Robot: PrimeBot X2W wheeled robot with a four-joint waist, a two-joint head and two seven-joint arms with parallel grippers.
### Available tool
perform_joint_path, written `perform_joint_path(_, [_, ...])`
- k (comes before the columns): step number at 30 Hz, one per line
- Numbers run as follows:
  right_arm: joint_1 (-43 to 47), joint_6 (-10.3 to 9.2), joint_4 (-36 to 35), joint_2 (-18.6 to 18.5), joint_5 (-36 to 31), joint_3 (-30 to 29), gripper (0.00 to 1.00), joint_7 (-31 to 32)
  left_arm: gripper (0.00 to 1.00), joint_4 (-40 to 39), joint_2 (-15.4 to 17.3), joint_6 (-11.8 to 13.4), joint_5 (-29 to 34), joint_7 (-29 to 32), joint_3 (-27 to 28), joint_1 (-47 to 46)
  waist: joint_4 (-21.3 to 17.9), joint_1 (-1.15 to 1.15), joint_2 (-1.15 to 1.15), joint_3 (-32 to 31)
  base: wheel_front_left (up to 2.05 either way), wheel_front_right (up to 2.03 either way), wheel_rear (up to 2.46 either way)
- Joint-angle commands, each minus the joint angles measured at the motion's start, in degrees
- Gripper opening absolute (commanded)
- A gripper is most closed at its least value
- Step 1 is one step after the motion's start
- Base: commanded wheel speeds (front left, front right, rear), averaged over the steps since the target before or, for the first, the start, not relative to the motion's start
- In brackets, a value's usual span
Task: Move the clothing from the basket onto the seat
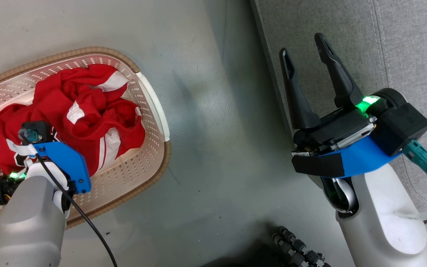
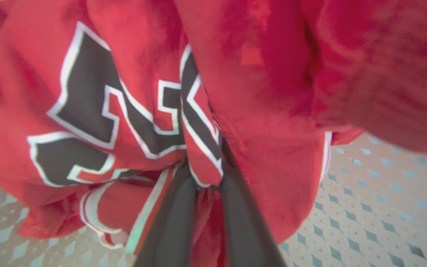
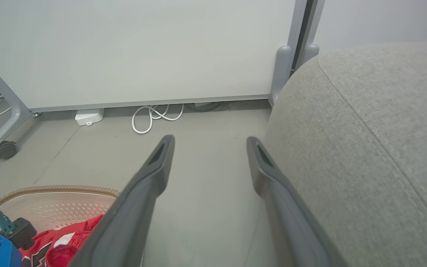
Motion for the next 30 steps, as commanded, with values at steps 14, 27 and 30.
perform_joint_path(14, [-0.60,0.02,1.67,-0.08,-1.33,-0.71,1.00,-0.26,0.00,1.09,-1.70,-1.57,-1.83,-1.84,-0.83,-0.84,2.42,-0.01,0.00,-5.08,0.00,0.00,0.00])
perform_joint_path(27, [5.95,0.02,6.98,-0.13,-6.94,-3.92,1.00,-0.24,0.00,1.85,-9.04,-5.00,-3.96,-7.54,-5.95,3.85,11.23,-0.01,0.00,-27.45,0.00,0.00,0.00])
perform_joint_path(30, [8.02,0.02,8.11,-0.14,-7.81,-4.38,1.00,-0.24,0.00,0.09,-10.29,-5.07,-5.66,-7.55,-9.16,5.42,12.86,-0.01,0.00,-32.76,0.00,0.00,0.00])
